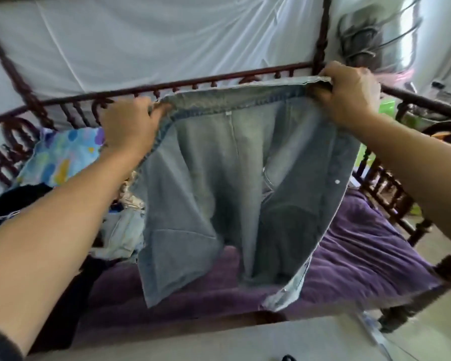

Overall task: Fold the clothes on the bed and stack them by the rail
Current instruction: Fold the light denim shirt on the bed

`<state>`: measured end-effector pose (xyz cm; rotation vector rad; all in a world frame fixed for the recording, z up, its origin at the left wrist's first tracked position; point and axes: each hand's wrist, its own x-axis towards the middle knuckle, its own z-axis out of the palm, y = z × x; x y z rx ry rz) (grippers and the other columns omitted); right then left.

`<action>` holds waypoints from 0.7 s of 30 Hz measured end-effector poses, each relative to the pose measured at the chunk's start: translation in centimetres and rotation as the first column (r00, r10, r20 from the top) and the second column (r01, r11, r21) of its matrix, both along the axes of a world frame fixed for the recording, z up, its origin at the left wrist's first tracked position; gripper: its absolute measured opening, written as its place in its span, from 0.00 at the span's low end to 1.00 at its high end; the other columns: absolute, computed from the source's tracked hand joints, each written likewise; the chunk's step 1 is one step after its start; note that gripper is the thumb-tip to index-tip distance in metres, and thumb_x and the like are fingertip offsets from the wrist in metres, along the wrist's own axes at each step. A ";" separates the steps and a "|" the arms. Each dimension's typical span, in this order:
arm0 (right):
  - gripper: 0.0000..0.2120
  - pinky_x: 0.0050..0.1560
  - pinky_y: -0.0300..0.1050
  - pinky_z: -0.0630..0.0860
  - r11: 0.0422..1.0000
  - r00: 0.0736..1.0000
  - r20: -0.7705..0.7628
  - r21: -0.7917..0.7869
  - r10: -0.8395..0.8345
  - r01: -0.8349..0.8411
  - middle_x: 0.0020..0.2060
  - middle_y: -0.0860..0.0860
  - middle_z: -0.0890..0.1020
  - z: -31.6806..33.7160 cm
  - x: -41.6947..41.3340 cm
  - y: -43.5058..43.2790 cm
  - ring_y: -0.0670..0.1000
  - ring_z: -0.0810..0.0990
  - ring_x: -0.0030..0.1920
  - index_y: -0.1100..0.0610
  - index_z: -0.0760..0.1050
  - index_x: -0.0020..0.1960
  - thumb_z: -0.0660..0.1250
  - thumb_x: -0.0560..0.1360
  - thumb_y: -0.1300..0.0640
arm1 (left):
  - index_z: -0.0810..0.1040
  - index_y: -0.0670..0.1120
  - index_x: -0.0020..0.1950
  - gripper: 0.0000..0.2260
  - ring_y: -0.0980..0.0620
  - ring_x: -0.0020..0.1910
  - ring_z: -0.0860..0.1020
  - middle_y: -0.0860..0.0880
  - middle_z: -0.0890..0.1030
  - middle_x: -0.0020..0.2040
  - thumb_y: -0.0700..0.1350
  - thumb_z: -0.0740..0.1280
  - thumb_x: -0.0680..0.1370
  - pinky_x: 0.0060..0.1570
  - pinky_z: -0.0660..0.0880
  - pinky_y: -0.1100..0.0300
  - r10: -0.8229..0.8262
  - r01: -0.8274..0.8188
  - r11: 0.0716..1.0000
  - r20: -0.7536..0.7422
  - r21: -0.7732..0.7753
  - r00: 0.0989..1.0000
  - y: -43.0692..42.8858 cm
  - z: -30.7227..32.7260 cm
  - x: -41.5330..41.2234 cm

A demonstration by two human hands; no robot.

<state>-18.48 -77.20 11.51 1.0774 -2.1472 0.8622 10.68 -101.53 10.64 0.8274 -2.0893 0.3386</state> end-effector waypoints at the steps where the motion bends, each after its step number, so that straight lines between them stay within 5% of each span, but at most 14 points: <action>1: 0.19 0.40 0.52 0.67 1.000 1.000 -0.026 -0.020 -0.003 0.002 0.45 0.64 0.80 1.6 0.3 0.5 0.67 0.78 0.47 0.53 0.76 0.52 0.63 0.72 0.40 | 0.76 0.39 0.39 0.25 0.32 0.37 0.75 0.31 0.77 0.36 0.62 0.60 0.77 0.32 0.61 0.51 -0.006 0.005 0.999 -0.017 -0.033 1.000 0.1 1.6 0.5; 8: 0.20 0.43 0.53 0.71 0.997 0.998 -0.059 0.068 0.028 -0.024 0.47 0.64 0.80 3.2 -0.3 0.0 0.67 0.78 0.48 0.54 0.77 0.52 0.62 0.72 0.38 | 0.76 0.39 0.39 0.24 0.33 0.35 0.76 0.33 0.77 0.35 0.61 0.62 0.76 0.31 0.62 0.52 -0.069 0.076 0.992 0.072 -0.098 0.995 -0.7 3.1 0.8; 13: 0.14 0.38 0.49 0.66 0.956 0.998 0.059 0.293 -0.009 -0.008 0.44 0.64 0.80 -5.9 -3.3 -3.4 0.66 0.79 0.44 0.55 0.76 0.49 0.65 0.75 0.44 | 0.76 0.40 0.38 0.19 0.39 0.32 0.75 0.38 0.76 0.31 0.55 0.64 0.78 0.30 0.63 0.55 -0.098 0.069 0.992 0.304 0.104 0.948 -3.0 -5.1 -1.8; 21: 0.13 0.39 0.51 0.67 0.846 0.964 0.254 0.529 -0.077 -0.072 0.46 0.63 0.81 -22.1 -13.2 -12.9 0.66 0.79 0.47 0.56 0.75 0.49 0.64 0.76 0.46 | 0.74 0.41 0.48 0.14 0.35 0.41 0.79 0.36 0.80 0.41 0.52 0.61 0.80 0.34 0.66 0.51 -0.111 -0.089 0.929 0.499 0.360 0.859 -10.8 -20.5 -12.0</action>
